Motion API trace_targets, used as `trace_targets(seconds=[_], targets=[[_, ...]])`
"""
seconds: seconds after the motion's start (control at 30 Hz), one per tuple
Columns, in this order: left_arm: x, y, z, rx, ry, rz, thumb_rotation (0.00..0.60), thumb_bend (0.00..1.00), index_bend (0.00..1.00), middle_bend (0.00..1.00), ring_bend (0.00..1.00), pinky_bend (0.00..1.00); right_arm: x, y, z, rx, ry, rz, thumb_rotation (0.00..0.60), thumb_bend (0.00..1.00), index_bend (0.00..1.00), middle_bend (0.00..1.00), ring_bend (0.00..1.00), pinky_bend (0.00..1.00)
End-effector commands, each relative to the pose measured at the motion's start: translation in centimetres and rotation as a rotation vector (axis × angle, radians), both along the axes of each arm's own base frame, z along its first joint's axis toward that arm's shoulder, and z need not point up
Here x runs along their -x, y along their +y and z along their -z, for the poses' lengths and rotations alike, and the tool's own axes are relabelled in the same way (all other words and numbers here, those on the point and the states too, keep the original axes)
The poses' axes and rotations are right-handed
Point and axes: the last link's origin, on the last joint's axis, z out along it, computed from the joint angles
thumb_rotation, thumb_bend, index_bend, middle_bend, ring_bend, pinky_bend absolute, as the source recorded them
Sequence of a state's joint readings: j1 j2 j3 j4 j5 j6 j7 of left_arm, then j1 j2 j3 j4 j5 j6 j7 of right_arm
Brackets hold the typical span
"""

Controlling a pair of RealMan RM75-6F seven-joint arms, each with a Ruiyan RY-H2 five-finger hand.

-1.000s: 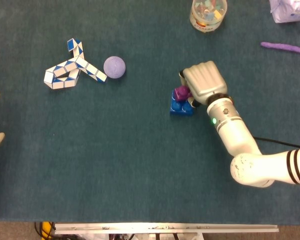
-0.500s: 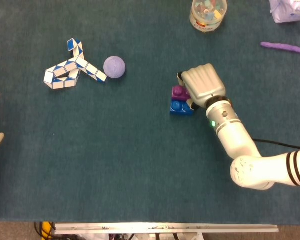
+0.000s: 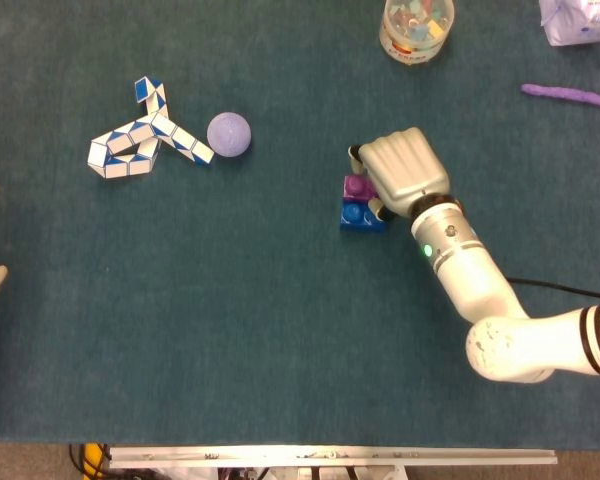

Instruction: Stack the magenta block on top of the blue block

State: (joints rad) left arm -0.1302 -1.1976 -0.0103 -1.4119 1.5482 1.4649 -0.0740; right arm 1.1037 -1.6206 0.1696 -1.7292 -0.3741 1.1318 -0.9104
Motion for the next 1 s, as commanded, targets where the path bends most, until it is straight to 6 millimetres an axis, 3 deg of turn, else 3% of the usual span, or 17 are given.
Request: trace_targets(seconds=[0.03, 0.33, 0.43, 0.6, 0.7, 0.9, 1.0], targets=[[0.0, 0.0, 0.0, -0.001, 0.000, 0.002, 0.600, 0.15, 0.20, 0.16, 0.16, 0.16, 0.0, 0.3, -0.2, -0.002, -0.005, -0.009, 0.600, 0.25, 0.41, 0.98, 1.00, 1.00], [-0.1, 0.0, 0.0, 0.001, 0.000, 0.004, 0.600, 0.15, 0.20, 0.16, 0.16, 0.16, 0.1, 0.6, -0.8, 0.023, -0.015, -0.048, 0.600, 0.25, 0.41, 0.89, 0.99, 1.00], [-0.1, 0.0, 0.0, 0.000, -0.001, 0.004, 0.600, 0.15, 0.20, 0.16, 0.16, 0.16, 0.1, 0.7, -1.1, 0.027, -0.026, -0.054, 0.600, 0.25, 0.40, 0.80, 0.89, 0.98], [-0.2, 0.1, -0.1, -0.001, -0.001, 0.003, 0.600, 0.15, 0.20, 0.16, 0.16, 0.16, 0.1, 0.7, -1.5, 0.025, -0.038, -0.076, 0.600, 0.25, 0.35, 0.52, 0.49, 0.60], [-0.2, 0.1, -0.1, 0.001, -0.004, 0.005, 0.600, 0.15, 0.20, 0.16, 0.16, 0.16, 0.3, 0.8, -1.6, 0.009, -0.041, -0.078, 0.600, 0.25, 0.28, 0.36, 0.30, 0.39], [-0.3, 0.0, -0.1, 0.001, -0.006, 0.003, 0.600, 0.15, 0.20, 0.16, 0.16, 0.16, 1.0, 1.0, -1.3, -0.046, -0.033, -0.080, 0.600, 0.25, 0.13, 0.15, 0.05, 0.11], [-0.3, 0.0, -0.1, 0.001, -0.006, 0.001, 0.600, 0.15, 0.20, 0.16, 0.16, 0.16, 1.3, 1.2, -1.0, -0.079, -0.031, -0.080, 0.600, 0.24, 0.04, 0.03, 0.00, 0.02]])
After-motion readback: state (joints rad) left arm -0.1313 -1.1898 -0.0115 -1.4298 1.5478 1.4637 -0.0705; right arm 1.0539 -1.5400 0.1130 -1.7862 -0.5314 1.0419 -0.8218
